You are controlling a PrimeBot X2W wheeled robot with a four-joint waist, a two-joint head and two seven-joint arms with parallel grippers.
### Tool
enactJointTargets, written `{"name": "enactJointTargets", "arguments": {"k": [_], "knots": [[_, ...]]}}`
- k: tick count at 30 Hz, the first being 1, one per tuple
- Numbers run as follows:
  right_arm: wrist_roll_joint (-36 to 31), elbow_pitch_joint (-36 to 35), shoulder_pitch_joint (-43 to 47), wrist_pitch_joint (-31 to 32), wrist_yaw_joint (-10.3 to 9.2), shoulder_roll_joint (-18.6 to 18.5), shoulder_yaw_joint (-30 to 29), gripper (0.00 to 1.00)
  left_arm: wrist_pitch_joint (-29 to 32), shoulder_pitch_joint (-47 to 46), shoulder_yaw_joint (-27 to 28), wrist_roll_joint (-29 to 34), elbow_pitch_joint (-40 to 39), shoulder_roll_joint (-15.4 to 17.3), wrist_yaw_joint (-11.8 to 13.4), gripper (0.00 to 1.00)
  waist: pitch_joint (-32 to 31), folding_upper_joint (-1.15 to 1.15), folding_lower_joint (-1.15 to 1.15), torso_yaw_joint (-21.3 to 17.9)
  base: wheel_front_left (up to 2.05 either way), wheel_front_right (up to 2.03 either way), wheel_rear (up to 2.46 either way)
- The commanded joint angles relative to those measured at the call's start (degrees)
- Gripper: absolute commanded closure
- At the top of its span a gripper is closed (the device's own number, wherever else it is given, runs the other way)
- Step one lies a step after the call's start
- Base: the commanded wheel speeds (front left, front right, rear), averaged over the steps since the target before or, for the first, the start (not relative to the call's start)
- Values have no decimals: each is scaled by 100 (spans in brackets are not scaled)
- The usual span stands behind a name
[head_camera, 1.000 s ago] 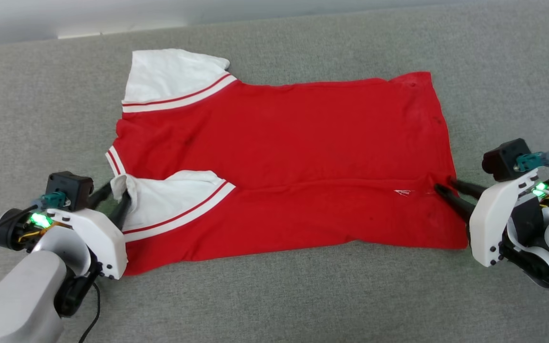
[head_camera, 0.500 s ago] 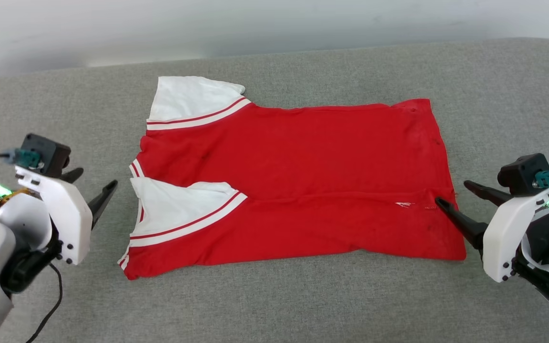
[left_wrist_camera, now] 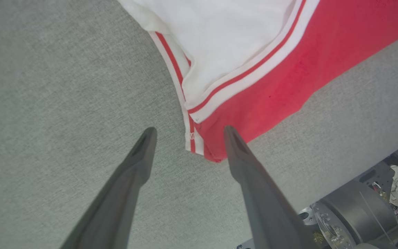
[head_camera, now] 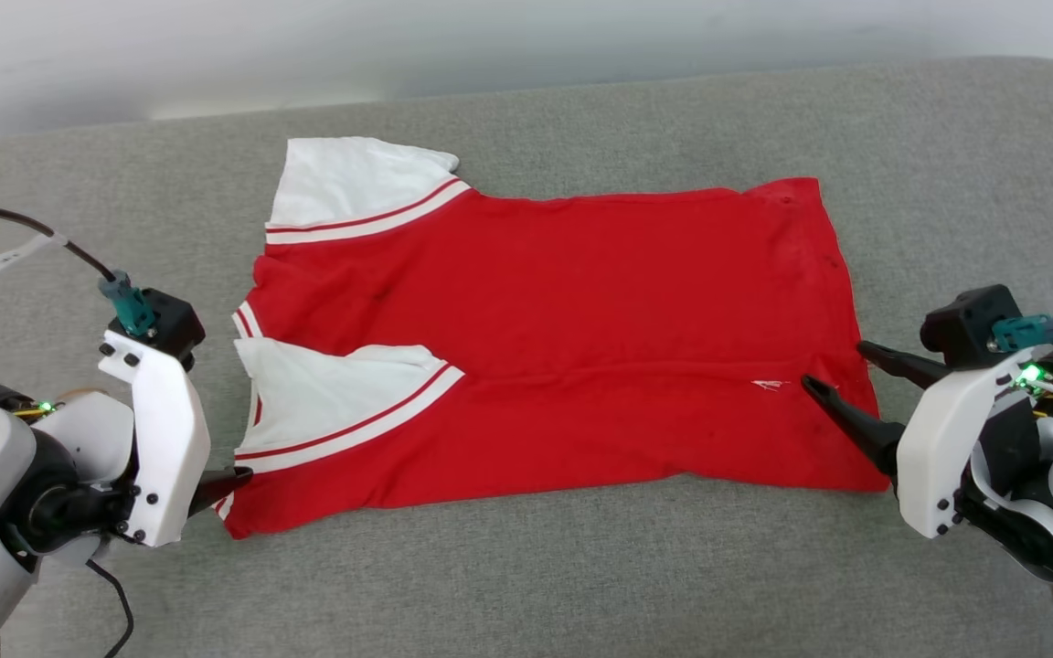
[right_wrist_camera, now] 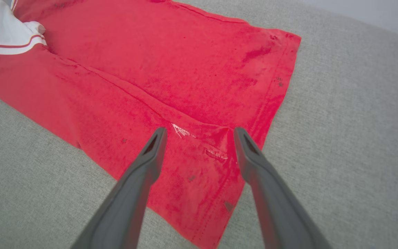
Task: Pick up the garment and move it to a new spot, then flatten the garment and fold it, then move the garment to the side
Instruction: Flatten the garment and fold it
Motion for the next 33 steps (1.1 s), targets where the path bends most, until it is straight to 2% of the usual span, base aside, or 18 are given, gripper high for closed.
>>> {"name": "enactJointTargets", "arguments": {"k": [1,12,13,14,21,24,28,33], "knots": [[-28,-7,-91,22,-3,46,27,0,55,-22,-19,-66,37,-36,40,0,62,0,0,-54,0,0,0],[2,194,-393,20,-3,209,268,0,173,203,-598,245,677,-313,-68,0,286,0,0,-225,0,0,0],[8,217,-425,12,-4,212,279,0,156,211,-625,249,728,-332,-72,77,290,0,0,-230,0,0,0],[15,232,-449,6,-4,207,300,0,120,216,-638,247,773,-355,-82,100,287,0,0,-233,0,0,0],[105,222,-761,271,-4,-83,342,0,-57,103,-613,150,621,-320,-171,100,135,0,0,-187,0,0,0],[169,87,-1031,724,-3,-372,492,0,-111,-38,-617,163,417,-176,-187,100,49,0,0,-134,0,0,0],[438,-89,-1320,1648,-3,-773,836,0,-165,-160,-604,170,147,-43,-190,100,-9,0,0,-77,0,0,0],[1065,-191,-1573,2711,-3,-1035,1169,0,-240,-295,-534,138,-146,23,-190,100,70,0,0,4,0,0,0]]}}
